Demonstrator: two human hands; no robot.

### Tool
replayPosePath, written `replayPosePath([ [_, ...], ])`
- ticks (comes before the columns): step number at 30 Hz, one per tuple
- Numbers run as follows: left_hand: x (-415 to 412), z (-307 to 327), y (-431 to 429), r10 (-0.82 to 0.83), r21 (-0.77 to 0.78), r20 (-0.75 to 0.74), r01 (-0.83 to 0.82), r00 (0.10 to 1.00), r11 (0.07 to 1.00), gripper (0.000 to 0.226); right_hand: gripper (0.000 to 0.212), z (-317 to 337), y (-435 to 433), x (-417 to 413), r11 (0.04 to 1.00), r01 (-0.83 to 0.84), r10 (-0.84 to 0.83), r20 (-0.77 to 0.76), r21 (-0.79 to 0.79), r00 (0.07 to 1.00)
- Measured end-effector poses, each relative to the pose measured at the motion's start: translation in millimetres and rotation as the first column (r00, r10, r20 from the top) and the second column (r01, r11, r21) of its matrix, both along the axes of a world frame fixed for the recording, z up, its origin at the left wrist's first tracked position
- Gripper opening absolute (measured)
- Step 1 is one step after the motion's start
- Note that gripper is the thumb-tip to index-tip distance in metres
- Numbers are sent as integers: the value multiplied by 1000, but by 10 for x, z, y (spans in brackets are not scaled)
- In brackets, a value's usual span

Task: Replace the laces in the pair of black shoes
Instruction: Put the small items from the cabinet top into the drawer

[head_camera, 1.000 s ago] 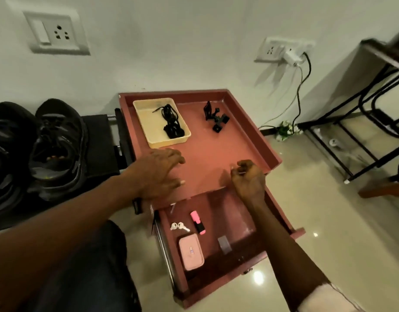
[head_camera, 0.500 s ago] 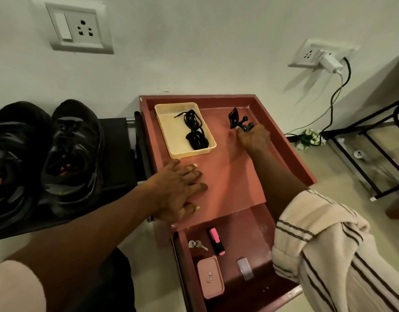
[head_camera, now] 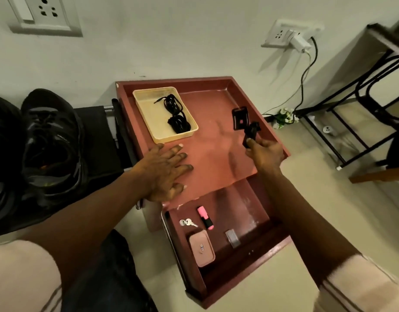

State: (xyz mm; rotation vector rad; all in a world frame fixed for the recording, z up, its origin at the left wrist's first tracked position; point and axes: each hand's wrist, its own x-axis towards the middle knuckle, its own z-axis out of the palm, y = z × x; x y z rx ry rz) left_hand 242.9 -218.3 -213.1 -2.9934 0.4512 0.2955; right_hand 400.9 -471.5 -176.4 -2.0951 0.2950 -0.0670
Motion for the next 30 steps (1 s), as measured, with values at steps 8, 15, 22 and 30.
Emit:
replayPosePath([
  [8,-82,126,-71,12,51,-79,-8,997,999,76,9,104,-1236,-1743,971,-45,-6,-208,-237,978],
  [15,-165,105,-199,-10,49,-121,16,993,999,106,18,-511,-1092,-1390,950,-82,-38,-373,-302,927],
  [22,-139,56,-186,3,1,-68,-3,998,1000,101,39,-979,-935,-953,872,-136,-107,-454,-470,885],
  [30,-158,86,-184,18,-54,-53,-21,998,998,96,16,-1276,-987,-908,867,-144,-112,-467,-478,877],
])
